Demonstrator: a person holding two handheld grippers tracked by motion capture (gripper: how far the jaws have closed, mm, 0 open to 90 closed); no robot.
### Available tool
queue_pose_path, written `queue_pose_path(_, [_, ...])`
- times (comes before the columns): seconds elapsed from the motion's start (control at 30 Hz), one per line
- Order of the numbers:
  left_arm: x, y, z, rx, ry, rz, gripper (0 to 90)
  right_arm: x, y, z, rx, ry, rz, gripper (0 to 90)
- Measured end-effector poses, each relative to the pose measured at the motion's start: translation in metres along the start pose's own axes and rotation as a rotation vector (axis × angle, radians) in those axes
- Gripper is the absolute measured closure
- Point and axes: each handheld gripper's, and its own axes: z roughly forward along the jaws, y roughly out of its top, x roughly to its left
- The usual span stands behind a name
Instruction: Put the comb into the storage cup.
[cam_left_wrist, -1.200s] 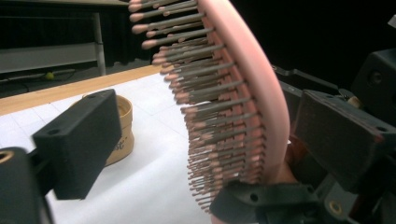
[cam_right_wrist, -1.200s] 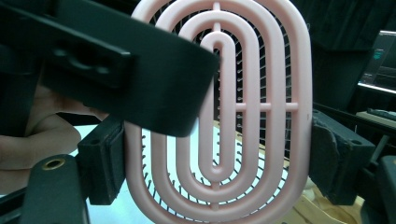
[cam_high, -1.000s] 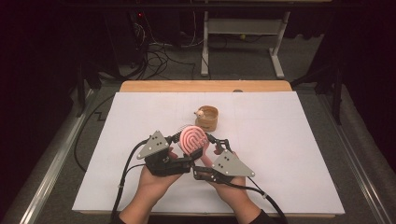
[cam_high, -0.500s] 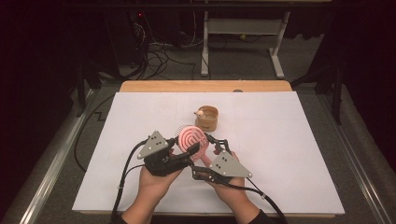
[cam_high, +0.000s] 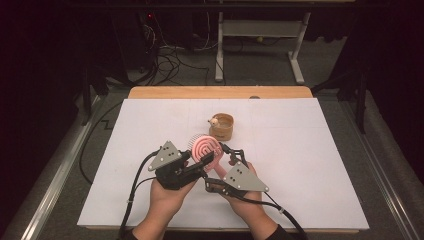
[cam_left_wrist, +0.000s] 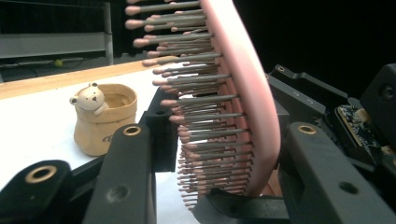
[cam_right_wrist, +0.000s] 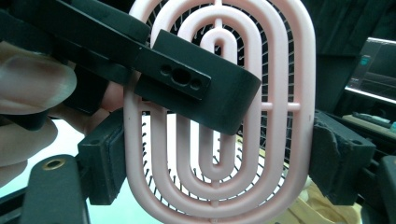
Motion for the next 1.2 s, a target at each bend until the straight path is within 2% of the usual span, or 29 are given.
queue_pose_path(0.4, [-0.0010,0.0008,-0.0003,-0.008,0.004,-0.018,61.7,0.0024,0.0021,0.0005,0.003,-0.032,-0.024,19.3])
queue_pose_path(0.73, [0.0004,0.0012,0.0005,-0.003,-0.009,-0.029,61.9,0.0019,0.0018,0.0012,0.007,-0.033,-0.032,18.2])
queue_pose_path(0.9, [0.0003,0.0017,0.0006,-0.005,-0.014,-0.030,62.1,0.0029,0.0007,0.0030,0.031,-0.038,-0.059,14.7])
queue_pose_path(1.2, [0.0025,0.0032,-0.0016,-0.013,-0.016,-0.029,62.4,0.0004,-0.0017,0.0062,0.056,-0.030,-0.021,4.4])
